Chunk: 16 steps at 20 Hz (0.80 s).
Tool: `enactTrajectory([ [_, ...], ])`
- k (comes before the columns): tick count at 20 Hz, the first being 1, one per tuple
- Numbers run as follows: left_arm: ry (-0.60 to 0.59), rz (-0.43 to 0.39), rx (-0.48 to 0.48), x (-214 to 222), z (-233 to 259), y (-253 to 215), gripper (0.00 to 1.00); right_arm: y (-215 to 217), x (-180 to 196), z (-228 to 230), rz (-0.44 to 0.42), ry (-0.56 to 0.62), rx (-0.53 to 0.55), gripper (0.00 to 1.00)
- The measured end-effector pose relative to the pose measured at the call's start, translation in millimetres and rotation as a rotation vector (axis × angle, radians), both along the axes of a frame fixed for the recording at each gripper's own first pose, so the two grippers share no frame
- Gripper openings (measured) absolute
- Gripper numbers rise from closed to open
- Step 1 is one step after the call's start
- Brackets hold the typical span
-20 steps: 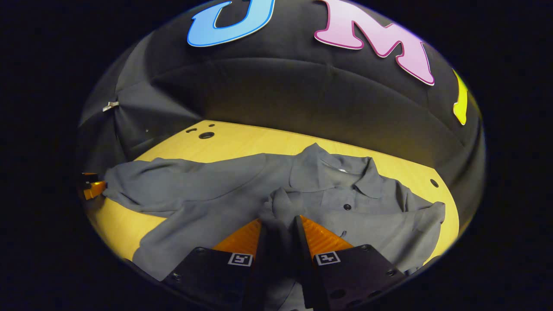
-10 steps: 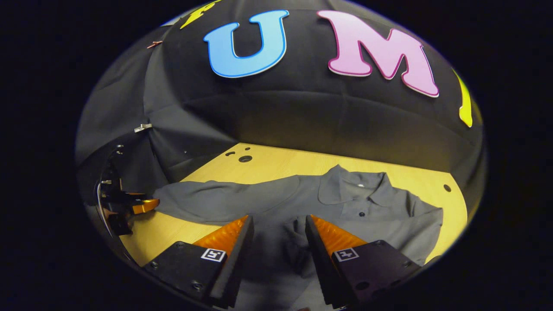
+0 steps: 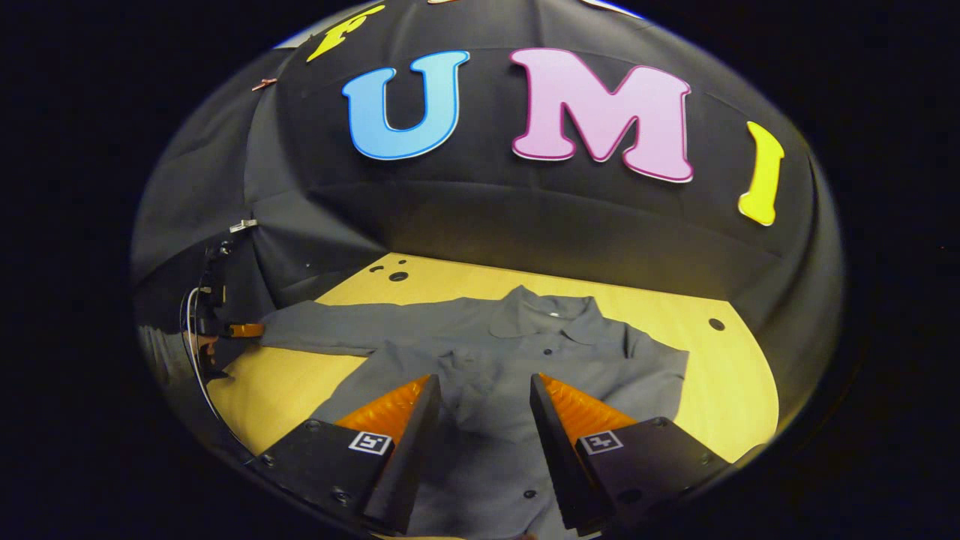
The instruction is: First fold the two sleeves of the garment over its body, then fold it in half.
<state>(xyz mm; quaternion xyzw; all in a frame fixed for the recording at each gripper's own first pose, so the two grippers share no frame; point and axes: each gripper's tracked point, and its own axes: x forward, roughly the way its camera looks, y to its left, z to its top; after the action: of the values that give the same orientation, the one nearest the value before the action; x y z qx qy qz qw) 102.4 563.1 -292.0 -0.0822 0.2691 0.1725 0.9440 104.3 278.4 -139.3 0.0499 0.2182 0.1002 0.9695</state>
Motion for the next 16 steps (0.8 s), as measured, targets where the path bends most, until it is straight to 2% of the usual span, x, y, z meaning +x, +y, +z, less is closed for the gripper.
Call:
enactTrajectory([
  [7,-0.164,-0.076,0.038,14.4,95.4,-57.2,0.05,-64.4,-29.2,-4.1,-0.084,0.009,-0.015,0.75],
  [11,-0.239,-0.130,0.014,18.3,149.6,-107.4,0.05,-92.4,-40.5,-7.0,-0.115,0.009,-0.001,0.75],
  [13,-0.276,-0.151,0.001,19.3,175.9,-132.0,0.05,-106.1,-44.1,-9.3,-0.127,0.008,0.011,0.77],
  [14,-0.291,-0.163,-0.003,19.5,187.4,-143.9,0.05,-111.9,-46.1,-11.1,-0.132,0.008,0.024,0.88],
  [15,-0.304,-0.178,-0.004,19.4,198.1,-156.9,0.05,-118.2,-47.1,-12.9,-0.140,0.009,0.032,0.82],
  [16,-0.313,-0.195,-0.003,20.0,206.8,-171.4,0.05,-125.7,-48.5,-14.1,-0.149,0.006,0.032,0.87],
])
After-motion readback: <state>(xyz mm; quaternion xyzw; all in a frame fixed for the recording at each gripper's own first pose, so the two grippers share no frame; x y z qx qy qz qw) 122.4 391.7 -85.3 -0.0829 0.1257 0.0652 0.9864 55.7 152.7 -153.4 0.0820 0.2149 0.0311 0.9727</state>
